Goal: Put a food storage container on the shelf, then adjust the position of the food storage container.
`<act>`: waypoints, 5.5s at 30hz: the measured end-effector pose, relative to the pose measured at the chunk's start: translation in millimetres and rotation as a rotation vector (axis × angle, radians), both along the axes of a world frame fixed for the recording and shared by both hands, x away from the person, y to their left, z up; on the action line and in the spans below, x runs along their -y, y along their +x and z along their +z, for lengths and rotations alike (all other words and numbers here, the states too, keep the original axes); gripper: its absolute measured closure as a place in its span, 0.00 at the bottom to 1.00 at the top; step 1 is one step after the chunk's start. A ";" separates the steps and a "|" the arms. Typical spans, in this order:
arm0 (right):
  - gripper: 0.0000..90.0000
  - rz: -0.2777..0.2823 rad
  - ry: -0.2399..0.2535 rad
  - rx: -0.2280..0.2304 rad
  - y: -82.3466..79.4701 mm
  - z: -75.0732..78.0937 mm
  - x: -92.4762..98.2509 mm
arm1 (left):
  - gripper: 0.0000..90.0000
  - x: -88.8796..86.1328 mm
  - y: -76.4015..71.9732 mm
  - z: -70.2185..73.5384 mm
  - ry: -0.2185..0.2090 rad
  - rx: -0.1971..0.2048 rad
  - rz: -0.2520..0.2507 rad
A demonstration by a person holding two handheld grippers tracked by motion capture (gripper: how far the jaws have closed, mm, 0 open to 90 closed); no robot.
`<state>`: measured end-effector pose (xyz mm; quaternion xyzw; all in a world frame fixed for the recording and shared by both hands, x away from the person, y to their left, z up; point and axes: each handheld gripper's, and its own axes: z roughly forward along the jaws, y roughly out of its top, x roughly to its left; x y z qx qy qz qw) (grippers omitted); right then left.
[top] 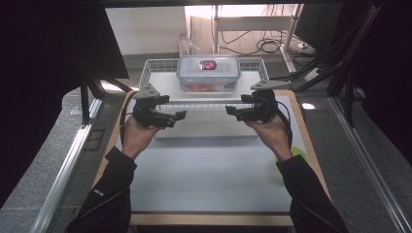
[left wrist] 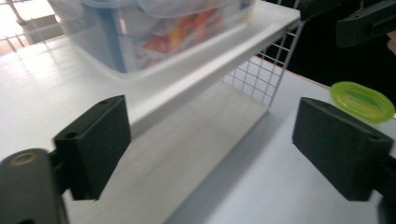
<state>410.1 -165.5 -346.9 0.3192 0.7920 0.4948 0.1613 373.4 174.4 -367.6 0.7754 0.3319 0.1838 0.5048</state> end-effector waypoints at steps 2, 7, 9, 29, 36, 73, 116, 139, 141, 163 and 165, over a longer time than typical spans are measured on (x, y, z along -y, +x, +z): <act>0.17 0.002 -0.001 0.006 -4.7 -2.7 1.1 | 0.09 0.6 -3.2 -1.0 0.000 0.002 -0.005; 0.11 0.009 -0.002 0.008 -13.9 -8.1 3.5 | 0.05 4.5 -17.0 -7.4 0.012 0.009 -0.017; 0.10 0.016 -0.008 0.010 -18.5 -11.0 4.3 | 0.05 6.4 -21.8 -10.8 0.020 0.010 -0.021; 0.00 0.045 -0.064 0.026 -67.2 -50.8 17.9 | 0.00 4.0 -80.1 -55.0 0.045 0.035 -0.044; 0.00 0.057 -0.042 0.051 -80.3 -60.4 23.2 | 0.00 0.5 -95.4 -72.3 0.043 0.013 -0.043; 0.02 -0.011 -0.155 -0.076 -125.5 -139.9 38.5 | 0.00 -15.0 -137.2 -145.7 0.126 -0.044 0.016; 1.00 -0.492 -0.215 -0.129 -87.9 -104.3 184.8 | 0.03 -16.2 -135.5 -147.7 0.134 -0.054 0.025; 1.00 -0.509 -0.238 -0.216 -82.6 -126.1 189.4 | 0.03 -15.8 -135.1 -148.2 0.148 -0.059 0.033; 1.00 -0.501 -0.236 -0.219 -82.7 -126.3 187.2 | 0.03 -15.8 -135.1 -148.2 0.148 -0.059 0.033; 1.00 -0.302 -0.190 -0.264 -84.4 -132.9 111.0 | 0.04 -14.5 -134.7 -148.8 0.160 -0.061 0.036; 1.00 -0.267 -0.187 -0.269 -84.6 -134.2 97.0 | 0.04 -14.4 -134.7 -148.9 0.161 -0.061 0.036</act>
